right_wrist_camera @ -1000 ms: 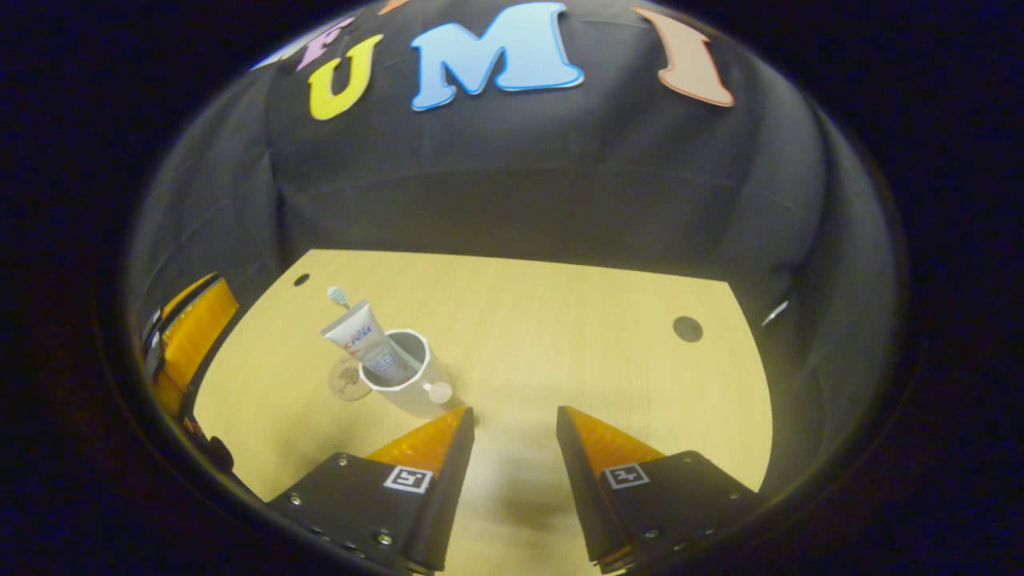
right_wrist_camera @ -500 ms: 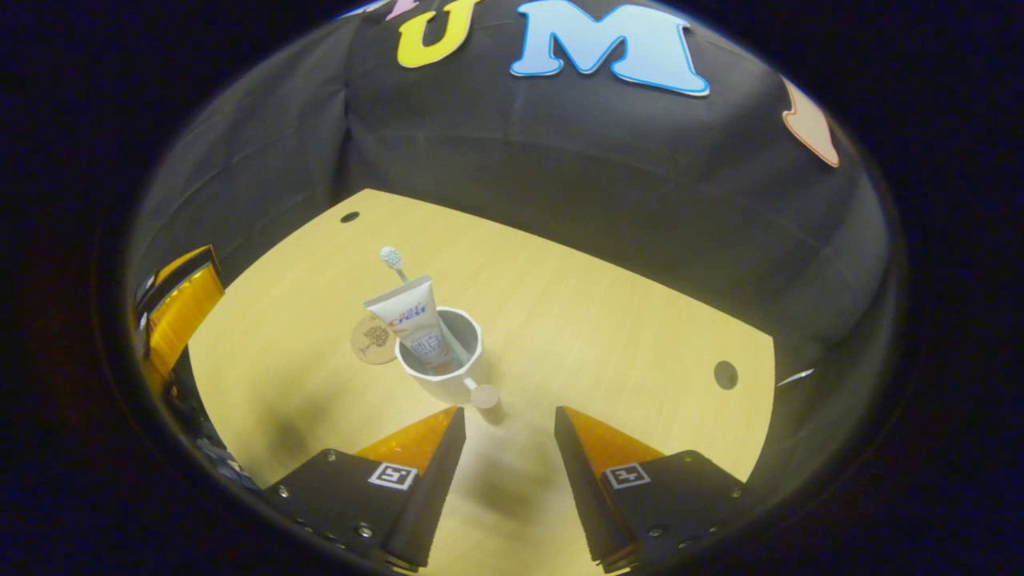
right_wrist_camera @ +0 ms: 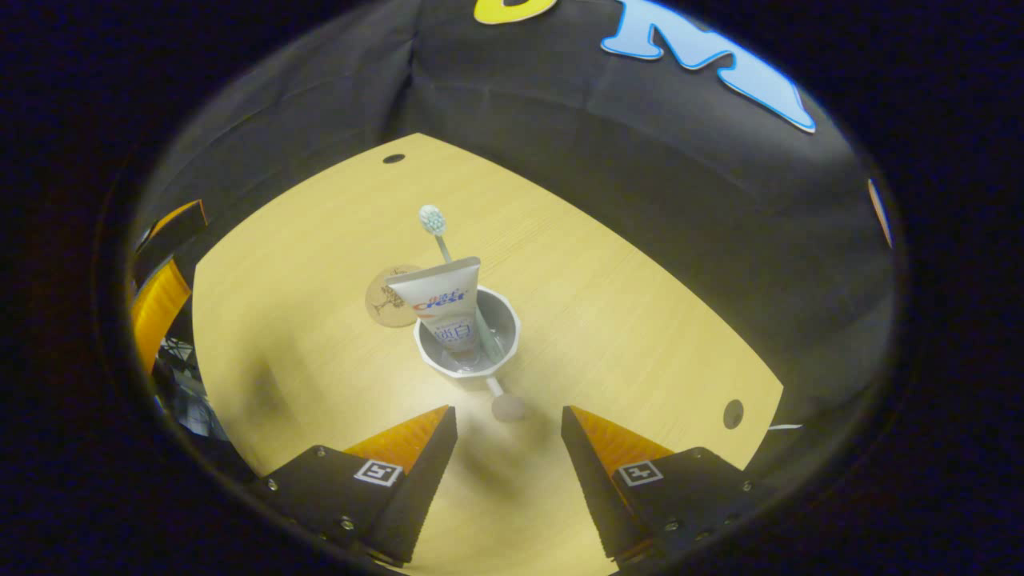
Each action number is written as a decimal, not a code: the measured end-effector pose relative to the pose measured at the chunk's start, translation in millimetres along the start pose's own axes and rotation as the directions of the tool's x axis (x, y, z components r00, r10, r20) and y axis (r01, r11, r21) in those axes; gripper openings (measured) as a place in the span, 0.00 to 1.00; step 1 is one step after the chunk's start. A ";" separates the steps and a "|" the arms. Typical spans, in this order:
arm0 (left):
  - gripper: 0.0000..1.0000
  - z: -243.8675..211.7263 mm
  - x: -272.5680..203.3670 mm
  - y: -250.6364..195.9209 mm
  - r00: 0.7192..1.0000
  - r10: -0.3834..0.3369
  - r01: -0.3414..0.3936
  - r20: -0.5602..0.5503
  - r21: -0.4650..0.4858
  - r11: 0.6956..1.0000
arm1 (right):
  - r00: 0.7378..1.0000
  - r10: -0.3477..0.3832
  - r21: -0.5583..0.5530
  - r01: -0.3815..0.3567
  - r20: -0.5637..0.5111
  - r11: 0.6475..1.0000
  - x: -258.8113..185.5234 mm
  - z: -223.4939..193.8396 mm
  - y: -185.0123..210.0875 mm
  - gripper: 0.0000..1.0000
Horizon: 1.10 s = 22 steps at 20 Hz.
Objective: Put the toothbrush and toothpaste on the desktop into the cup, then pick up the cup and place it on the coaster on the desktop.
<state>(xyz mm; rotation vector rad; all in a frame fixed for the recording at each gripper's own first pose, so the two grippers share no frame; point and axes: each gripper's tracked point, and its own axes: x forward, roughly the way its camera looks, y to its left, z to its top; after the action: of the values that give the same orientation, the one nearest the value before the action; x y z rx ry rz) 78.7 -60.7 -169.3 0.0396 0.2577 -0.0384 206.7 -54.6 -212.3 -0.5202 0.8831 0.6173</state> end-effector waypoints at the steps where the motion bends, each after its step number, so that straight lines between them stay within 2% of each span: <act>1: 0.98 -3.1 -3.9 2.6 1.000 0.005 -0.005 -0.007 0.000 1.000 | 1.000 0.003 -0.014 -0.003 -0.012 1.000 3.9 1.3 0.0 0.82; 3: 1.00 -7.7 -9.3 9.7 1.000 0.014 -0.014 -0.018 0.001 1.000 | 0.999 0.013 -0.026 -0.014 -0.030 1.000 17.0 1.1 1.7 0.82; 6: 0.97 -15.7 -19.3 21.6 0.999 0.028 -0.028 -0.036 0.005 1.000 | 0.998 0.015 -0.038 -0.017 -0.053 0.999 25.2 0.9 0.9 0.82; 7: 1.00 -18.6 -20.6 26.4 0.998 0.035 -0.035 -0.045 0.006 0.999 | 0.998 0.011 -0.045 -0.014 -0.060 0.999 29.2 -0.1 0.0 0.82; 10: 0.98 -23.0 -23.4 38.3 0.996 0.061 -0.062 -0.059 -0.007 0.998 | 0.996 0.033 -0.060 -0.038 -0.085 0.997 35.2 -0.7 3.6 0.72; 11: 1.00 -22.6 -24.6 41.4 0.996 0.070 -0.071 -0.061 -0.012 0.997 | 0.995 0.035 -0.067 -0.041 -0.089 0.997 37.7 -1.0 5.0 0.69; 13: 0.98 -24.1 -26.4 46.1 0.994 0.088 -0.089 -0.066 -0.021 0.996 | 0.996 0.021 -0.099 -0.029 -0.085 0.995 42.0 2.3 4.3 0.68; 14: 0.98 -25.3 -27.0 47.5 0.993 0.092 -0.094 -0.069 -0.026 0.995 | 0.996 0.030 -0.104 -0.039 -0.089 0.994 43.7 2.8 7.2 0.62; 18: 1.00 -28.0 -31.4 52.4 0.991 0.108 -0.111 -0.077 -0.040 0.993 | 0.993 0.033 -0.130 -0.048 -0.111 0.990 51.7 2.5 9.7 0.58; 19: 0.98 -29.2 -32.7 54.7 0.991 0.111 -0.115 -0.078 -0.042 0.993 | 0.992 0.038 -0.128 -0.053 -0.117 0.990 56.8 -0.7 11.7 0.51; 21: 0.98 -31.9 -34.4 60.6 0.989 0.120 -0.125 -0.082 -0.047 0.991 | 0.992 0.034 -0.127 -0.050 -0.122 0.991 56.0 -0.4 9.8 0.54; 22: 0.98 -33.2 -35.3 62.4 0.988 0.124 -0.129 -0.087 -0.050 0.990 | 0.994 0.018 -0.135 -0.032 -0.105 0.990 65.4 0.9 4.3 0.51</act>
<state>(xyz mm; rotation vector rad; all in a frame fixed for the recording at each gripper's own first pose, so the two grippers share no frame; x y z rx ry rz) 38.8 4.2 -190.2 0.0017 0.3392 0.0969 236.0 -32.9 -266.7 -0.6702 0.9511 0.6818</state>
